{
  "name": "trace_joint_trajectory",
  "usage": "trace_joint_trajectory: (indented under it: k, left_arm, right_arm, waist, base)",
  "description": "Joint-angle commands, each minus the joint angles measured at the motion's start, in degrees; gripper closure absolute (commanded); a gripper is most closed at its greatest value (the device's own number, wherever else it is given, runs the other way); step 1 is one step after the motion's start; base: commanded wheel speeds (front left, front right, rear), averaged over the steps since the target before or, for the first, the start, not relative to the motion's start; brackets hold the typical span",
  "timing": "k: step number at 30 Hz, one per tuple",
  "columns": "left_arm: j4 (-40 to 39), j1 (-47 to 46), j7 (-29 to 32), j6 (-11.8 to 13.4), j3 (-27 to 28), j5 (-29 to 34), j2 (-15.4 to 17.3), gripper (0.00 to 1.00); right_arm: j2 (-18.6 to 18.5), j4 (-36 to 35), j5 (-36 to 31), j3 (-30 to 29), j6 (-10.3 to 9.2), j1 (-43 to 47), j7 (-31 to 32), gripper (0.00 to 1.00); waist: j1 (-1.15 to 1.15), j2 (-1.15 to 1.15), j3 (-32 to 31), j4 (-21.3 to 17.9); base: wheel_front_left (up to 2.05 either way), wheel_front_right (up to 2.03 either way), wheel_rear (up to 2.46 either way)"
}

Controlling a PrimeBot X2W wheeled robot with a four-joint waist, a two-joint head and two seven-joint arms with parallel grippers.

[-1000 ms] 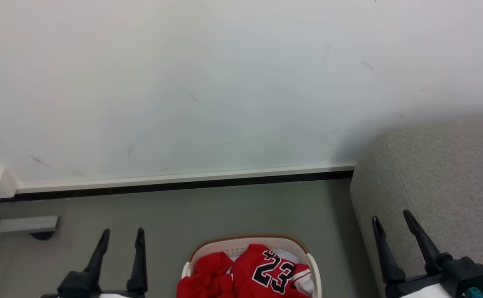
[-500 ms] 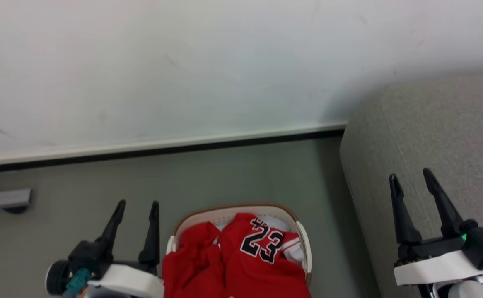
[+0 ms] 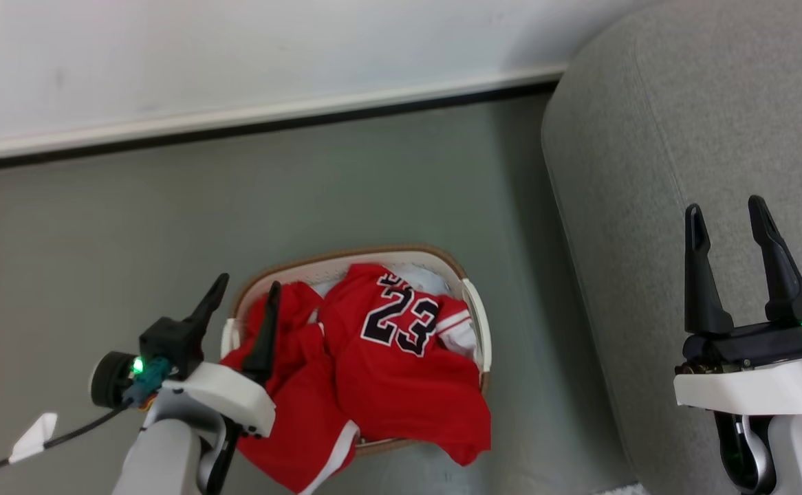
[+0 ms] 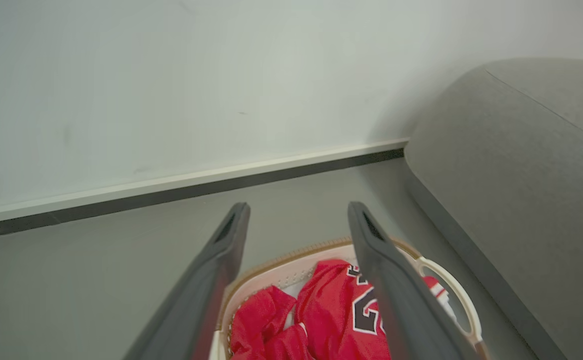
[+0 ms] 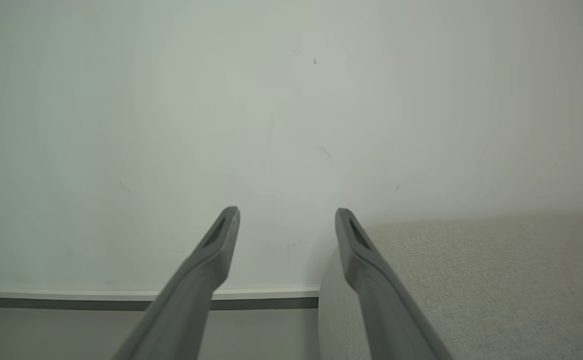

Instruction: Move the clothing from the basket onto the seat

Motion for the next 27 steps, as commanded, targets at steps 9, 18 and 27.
trace_joint_trajectory:
  k: [9,18,27]
  left_arm:
    - [13.9,-9.9,7.4,-0.9,-6.9,2.7,4.7,0.00]
    - [24.3,-17.4,16.7,-1.0,-23.5,-3.2,10.4,0.00]
    - [30.2,-23.7,25.3,-1.0,-36.6,-10.6,15.6,0.00]
  right_arm:
    - [1.1,-1.9,1.4,-0.4,-0.12,-2.6,0.0,0.00]
    - [1.3,-2.1,5.0,1.4,-0.12,-4.0,0.0,0.00]
    - [1.3,-2.7,8.4,2.9,-0.12,-5.0,0.0,0.00]
  waist:
    - [-0.02,0.00,8.3,-4.5]
    - [-0.02,0.00,12.8,-8.1]
    - [-0.02,0.00,18.0,-11.4]
  base:
    - [0.00,0.00,0.00]
    - [0.00,0.00,0.00]
    - [0.00,0.00,0.00]
